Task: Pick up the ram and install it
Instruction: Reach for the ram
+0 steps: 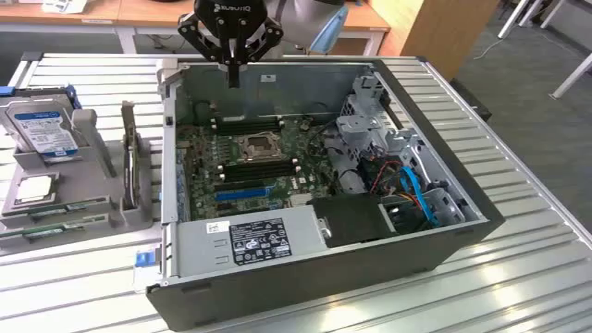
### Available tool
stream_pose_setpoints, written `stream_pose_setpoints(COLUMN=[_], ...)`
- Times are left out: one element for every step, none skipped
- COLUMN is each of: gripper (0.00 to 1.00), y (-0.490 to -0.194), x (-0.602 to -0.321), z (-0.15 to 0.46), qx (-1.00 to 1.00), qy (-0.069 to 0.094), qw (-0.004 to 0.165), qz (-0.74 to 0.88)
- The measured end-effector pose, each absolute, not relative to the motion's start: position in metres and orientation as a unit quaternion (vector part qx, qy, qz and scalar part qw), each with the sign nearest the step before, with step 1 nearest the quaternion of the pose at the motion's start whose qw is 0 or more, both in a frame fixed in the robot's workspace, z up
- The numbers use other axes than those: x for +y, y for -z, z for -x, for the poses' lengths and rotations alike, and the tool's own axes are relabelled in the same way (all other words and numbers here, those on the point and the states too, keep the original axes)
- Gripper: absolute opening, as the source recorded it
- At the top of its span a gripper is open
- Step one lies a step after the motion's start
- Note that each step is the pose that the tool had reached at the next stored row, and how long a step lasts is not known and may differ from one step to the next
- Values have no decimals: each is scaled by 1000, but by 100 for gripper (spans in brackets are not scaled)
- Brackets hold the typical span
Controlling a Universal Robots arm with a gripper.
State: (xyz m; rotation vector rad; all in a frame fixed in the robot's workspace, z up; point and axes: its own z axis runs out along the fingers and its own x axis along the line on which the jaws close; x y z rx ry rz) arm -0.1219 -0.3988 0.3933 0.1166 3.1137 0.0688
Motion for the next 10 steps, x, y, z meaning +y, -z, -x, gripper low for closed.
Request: stream_pose_setpoints(gripper=[10, 10, 10, 10, 10, 10, 10, 10, 10, 10], y=[-393, -393, -393, -393, -393, -393, -393, -393, -393, -393], x=[-399, -399, -399, -399, -399, -399, -399, -399, -399, -399], z=[122, 122, 122, 122, 122, 122, 122, 122, 122, 122], qx=[999, 999, 999, 999, 999, 999, 999, 999, 999, 999], qy=[-22, -22, -22, -22, -22, -22, -22, -22, -22, -22], qw=[12, 12, 12, 12, 13, 13, 12, 13, 13, 13], qz=[-37, -37, -37, -37, -37, -37, -37, -37, -37, -37])
